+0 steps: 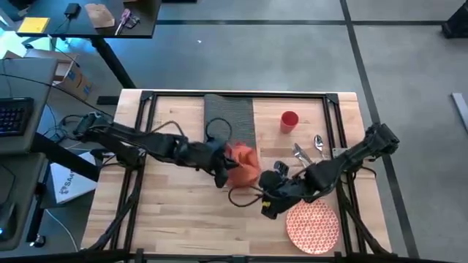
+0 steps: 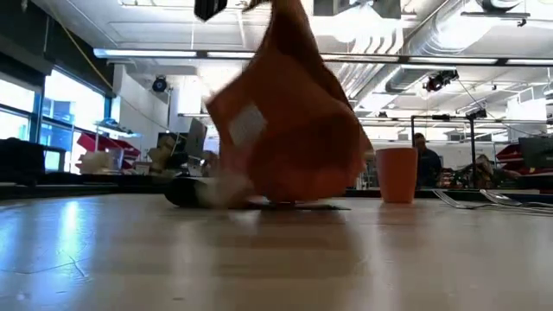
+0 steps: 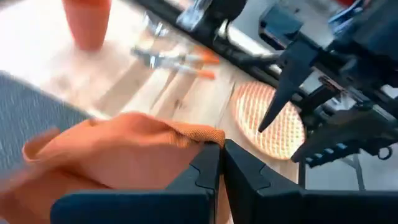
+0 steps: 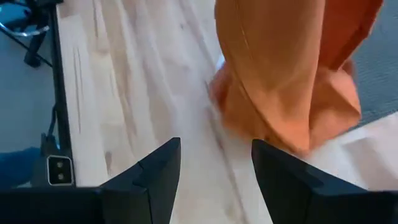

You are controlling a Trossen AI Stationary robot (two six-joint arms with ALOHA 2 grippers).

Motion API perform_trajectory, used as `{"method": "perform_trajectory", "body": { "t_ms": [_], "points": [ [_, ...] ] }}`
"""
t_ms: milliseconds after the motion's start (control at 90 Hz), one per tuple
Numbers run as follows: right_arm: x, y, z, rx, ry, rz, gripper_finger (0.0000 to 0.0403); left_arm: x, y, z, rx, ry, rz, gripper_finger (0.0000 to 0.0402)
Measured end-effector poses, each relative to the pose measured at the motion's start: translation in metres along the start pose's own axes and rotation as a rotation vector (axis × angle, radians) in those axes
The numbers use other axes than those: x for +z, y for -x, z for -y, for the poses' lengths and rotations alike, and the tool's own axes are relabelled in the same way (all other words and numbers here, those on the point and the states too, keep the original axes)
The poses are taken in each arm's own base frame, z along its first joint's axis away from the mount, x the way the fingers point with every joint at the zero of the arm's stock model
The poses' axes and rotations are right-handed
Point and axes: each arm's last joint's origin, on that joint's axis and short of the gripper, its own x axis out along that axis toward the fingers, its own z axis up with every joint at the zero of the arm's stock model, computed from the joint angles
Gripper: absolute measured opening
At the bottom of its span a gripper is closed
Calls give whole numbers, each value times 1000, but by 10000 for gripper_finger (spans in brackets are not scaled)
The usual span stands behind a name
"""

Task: Set table place
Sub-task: Move the orange napkin to the center of the table

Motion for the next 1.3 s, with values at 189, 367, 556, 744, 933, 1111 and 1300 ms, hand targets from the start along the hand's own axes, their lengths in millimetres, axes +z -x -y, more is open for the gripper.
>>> {"method": "perform_trajectory", "body": {
  "t_ms": [189, 367, 556, 744, 933, 1111, 1300],
  "points": [
    [-19, -25, 2, 68, -71, 8, 181, -13, -19, -1, 44, 96, -57, 0],
    [-29, -37, 6, 81, -13, 11, 181, -14, -24, 0, 33, 134, -65, 0],
    [-37, -38, 13, 16, -6, -50, 181, 1, -2, 10, -75, 158, 16, 0],
    [-44, -55, 16, -98, -20, -60, 180, 16, 25, 18, -137, 111, 100, 0],
    [-44, -86, 22, -134, -67, -92, 180, 19, 31, 17, -137, 115, 124, 0],
    [-57, -108, 20, -98, -54, -205, 180, 24, 46, 18, -132, 124, 176, 0],
    [-69, -101, 8, -56, -27, -251, 180, 26, 59, 13, -93, 110, 193, 0]
  ]
}}
